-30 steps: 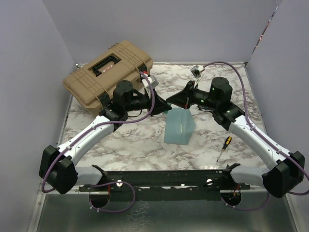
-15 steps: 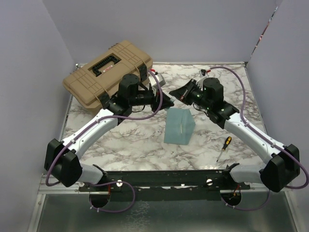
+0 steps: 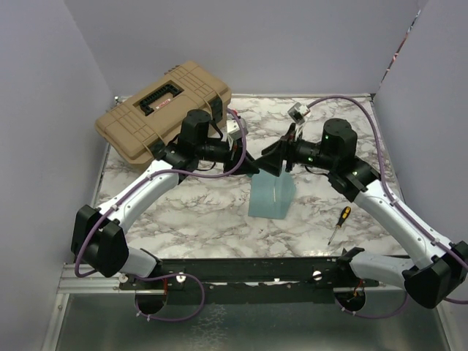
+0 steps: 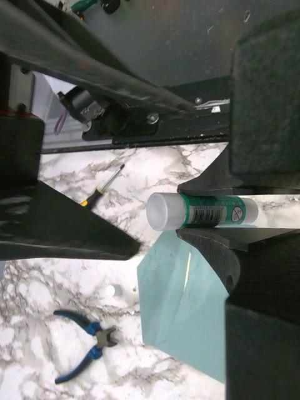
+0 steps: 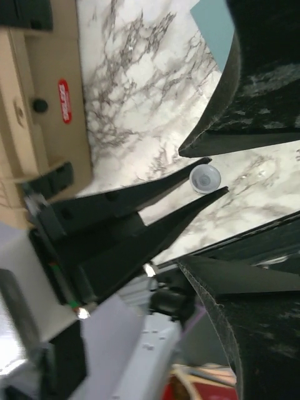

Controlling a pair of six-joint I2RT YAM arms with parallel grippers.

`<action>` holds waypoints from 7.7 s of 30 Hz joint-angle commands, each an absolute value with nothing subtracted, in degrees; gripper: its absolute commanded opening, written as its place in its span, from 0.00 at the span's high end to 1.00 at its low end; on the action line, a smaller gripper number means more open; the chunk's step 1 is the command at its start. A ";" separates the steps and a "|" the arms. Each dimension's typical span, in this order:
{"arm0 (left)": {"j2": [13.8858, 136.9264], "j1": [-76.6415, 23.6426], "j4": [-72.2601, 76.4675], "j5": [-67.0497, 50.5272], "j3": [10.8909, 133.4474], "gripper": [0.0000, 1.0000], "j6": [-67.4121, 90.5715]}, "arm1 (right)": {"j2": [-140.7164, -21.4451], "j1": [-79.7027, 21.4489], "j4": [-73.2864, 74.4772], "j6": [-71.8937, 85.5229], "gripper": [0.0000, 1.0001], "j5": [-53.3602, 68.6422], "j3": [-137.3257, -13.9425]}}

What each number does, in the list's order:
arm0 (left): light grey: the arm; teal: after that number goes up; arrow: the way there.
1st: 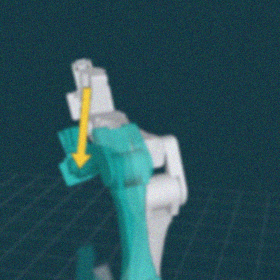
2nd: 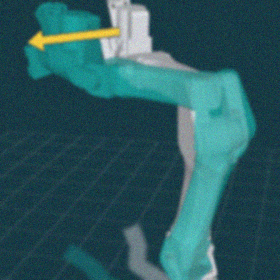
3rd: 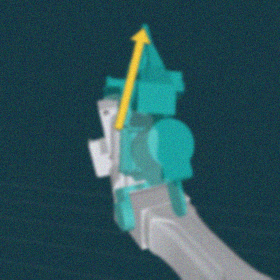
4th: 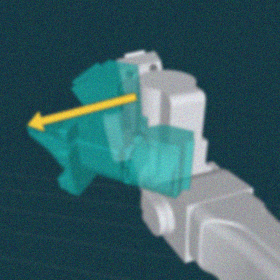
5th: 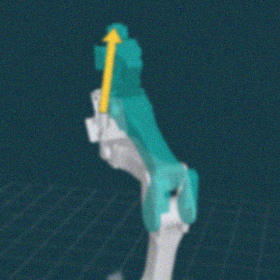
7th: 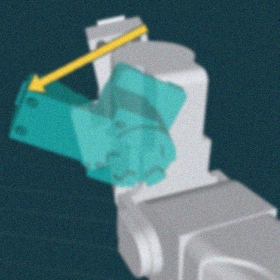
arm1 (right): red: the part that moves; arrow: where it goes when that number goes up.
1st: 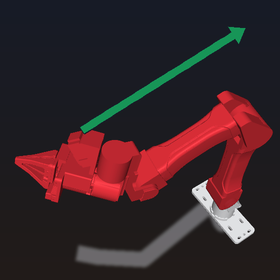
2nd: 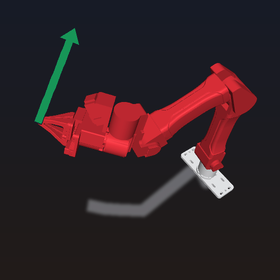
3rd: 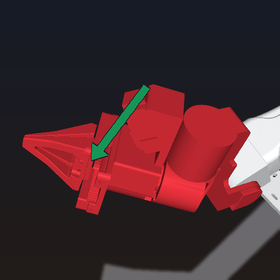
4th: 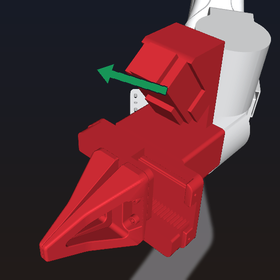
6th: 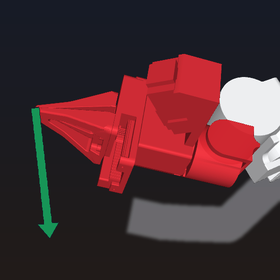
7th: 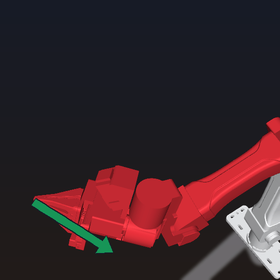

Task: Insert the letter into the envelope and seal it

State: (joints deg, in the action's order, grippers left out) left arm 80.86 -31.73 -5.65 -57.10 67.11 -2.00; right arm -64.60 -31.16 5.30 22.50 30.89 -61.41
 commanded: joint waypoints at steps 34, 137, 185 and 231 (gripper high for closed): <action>76.82 -31.19 -6.24 -40.53 66.96 1.00 -4.37 | -75.46 -32.48 11.63 46.20 0.96 4.30 -74.35; 77.77 -27.32 -2.55 -56.50 63.00 1.00 9.79 | -77.67 -30.92 4.92 29.22 0.29 35.71 -69.48; 71.90 -29.88 -2.92 -36.69 61.11 1.00 -4.75 | -83.84 -30.58 5.30 60.54 1.00 20.03 -65.41; 68.64 -31.26 11.60 -62.74 55.61 1.00 22.25 | -72.31 -30.12 2.24 30.60 0.84 54.88 -63.30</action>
State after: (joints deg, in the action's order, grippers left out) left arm 69.60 -30.83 11.73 -64.10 54.83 26.87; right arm -70.91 -30.09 0.08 28.60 57.60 -63.26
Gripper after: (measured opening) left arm 0.215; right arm 0.224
